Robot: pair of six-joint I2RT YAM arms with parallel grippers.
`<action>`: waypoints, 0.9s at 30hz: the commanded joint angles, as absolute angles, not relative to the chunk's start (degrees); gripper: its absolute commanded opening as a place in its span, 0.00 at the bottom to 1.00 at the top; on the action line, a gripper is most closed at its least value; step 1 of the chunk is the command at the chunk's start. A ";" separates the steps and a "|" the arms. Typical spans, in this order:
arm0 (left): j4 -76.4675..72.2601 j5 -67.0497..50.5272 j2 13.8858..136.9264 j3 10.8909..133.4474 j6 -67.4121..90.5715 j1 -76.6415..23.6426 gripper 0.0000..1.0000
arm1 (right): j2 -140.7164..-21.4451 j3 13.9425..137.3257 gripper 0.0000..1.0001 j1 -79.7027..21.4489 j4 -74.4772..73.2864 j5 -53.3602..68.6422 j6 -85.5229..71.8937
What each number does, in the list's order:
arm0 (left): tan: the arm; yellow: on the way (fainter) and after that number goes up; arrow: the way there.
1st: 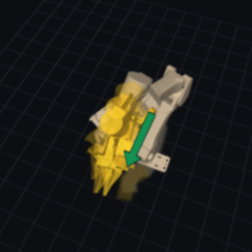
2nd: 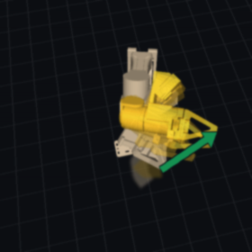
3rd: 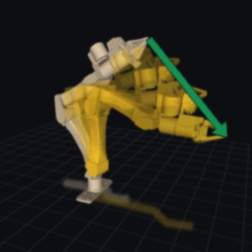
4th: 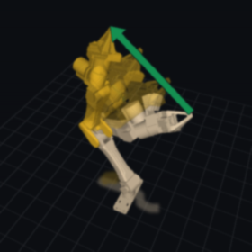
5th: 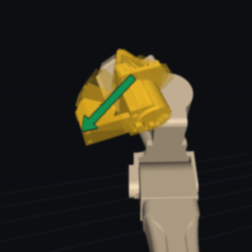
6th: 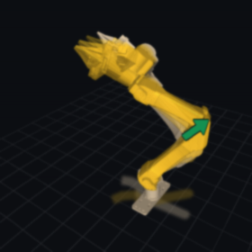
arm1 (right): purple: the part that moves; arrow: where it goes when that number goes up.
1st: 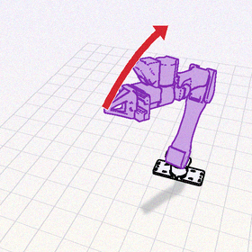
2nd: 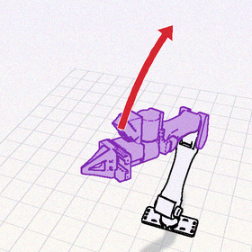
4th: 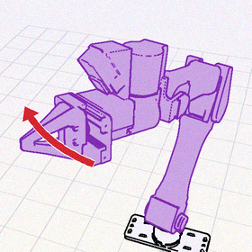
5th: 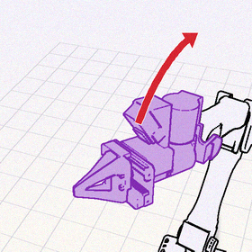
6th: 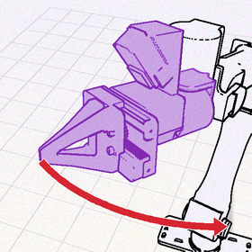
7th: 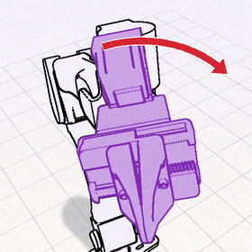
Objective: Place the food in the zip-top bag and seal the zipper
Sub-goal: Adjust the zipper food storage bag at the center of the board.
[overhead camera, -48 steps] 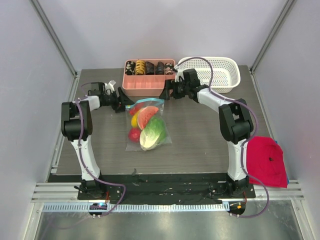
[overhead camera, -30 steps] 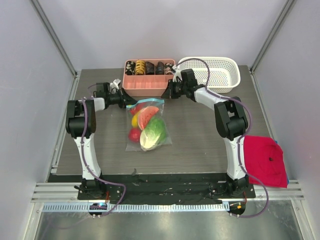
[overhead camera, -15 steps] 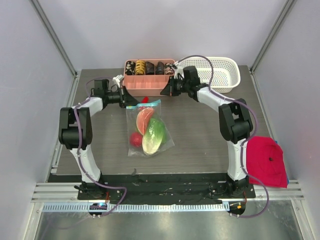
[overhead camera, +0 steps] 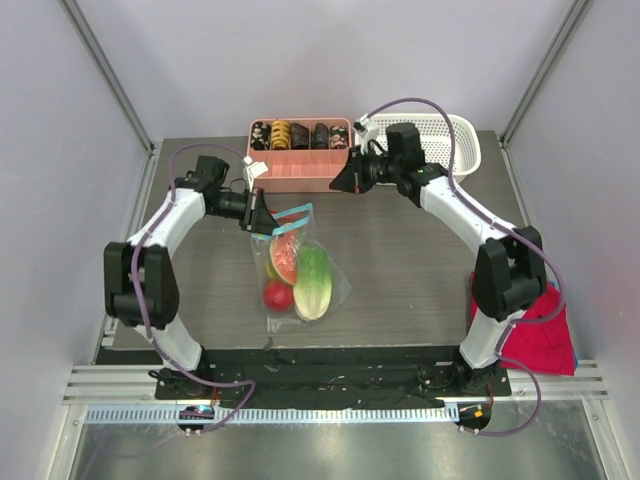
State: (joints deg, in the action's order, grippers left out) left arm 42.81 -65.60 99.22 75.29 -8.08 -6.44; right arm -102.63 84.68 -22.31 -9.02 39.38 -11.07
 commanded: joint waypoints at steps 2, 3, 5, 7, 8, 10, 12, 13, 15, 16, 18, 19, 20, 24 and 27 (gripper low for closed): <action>53.85 -62.50 88.17 78.66 -20.55 -10.18 0.00 | -94.75 86.47 0.20 -22.15 -17.13 39.91 -0.36; 55.27 -61.97 87.72 79.36 -21.61 -11.59 0.00 | -94.83 87.35 0.45 -22.15 -19.49 39.82 2.26; 57.56 -61.00 86.75 80.42 -23.37 -15.18 0.00 | -95.36 90.24 0.62 -22.24 -21.09 40.42 2.55; 57.57 -58.90 85.08 79.98 -23.47 -17.65 0.00 | -96.93 92.10 0.74 -22.32 -23.20 40.69 2.29; 57.66 -58.19 84.64 79.63 -23.73 -19.15 0.00 | -97.55 93.76 0.76 -22.59 -24.07 40.35 2.72; 57.92 -56.52 83.41 78.84 -24.17 -22.58 0.00 | -99.13 95.79 0.82 -23.72 -29.51 39.73 7.70; 57.05 -55.47 82.62 77.17 -23.99 -24.42 0.00 | -101.15 98.87 0.84 -24.52 -37.82 39.72 12.63; 56.78 -55.11 81.83 76.65 -23.99 -24.69 0.00 | -101.68 99.83 0.84 -24.78 -40.84 39.55 15.09; 56.60 -54.93 81.04 75.85 -23.82 -24.87 0.00 | -102.66 101.77 0.87 -26.01 -49.69 39.03 23.09; 56.60 -54.84 80.51 75.85 -23.47 -24.96 0.00 | -102.66 102.04 0.87 -26.28 -51.92 39.02 25.55; 56.86 -55.11 79.90 75.67 -23.38 -25.05 0.00 | -101.52 101.17 0.87 -27.24 -54.40 38.07 29.35; 56.60 -54.93 79.37 75.59 -23.47 -25.31 0.00 | -100.99 99.86 0.86 -27.68 -54.06 36.93 29.70; 56.51 -54.67 79.02 75.50 -23.29 -25.57 0.00 | -100.55 99.50 0.84 -28.73 -53.70 36.22 30.58; 56.16 -54.05 78.31 74.88 -22.50 -26.02 0.00 | -100.46 101.16 0.77 -31.11 -55.71 36.12 31.37; 55.81 -53.70 78.05 74.71 -21.88 -26.10 0.00 | -100.02 101.16 0.73 -32.69 -55.99 35.16 30.68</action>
State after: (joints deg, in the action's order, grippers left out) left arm 56.14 -54.08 79.72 75.29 -21.91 -25.80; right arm -102.89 99.18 -30.70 -53.32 36.40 28.51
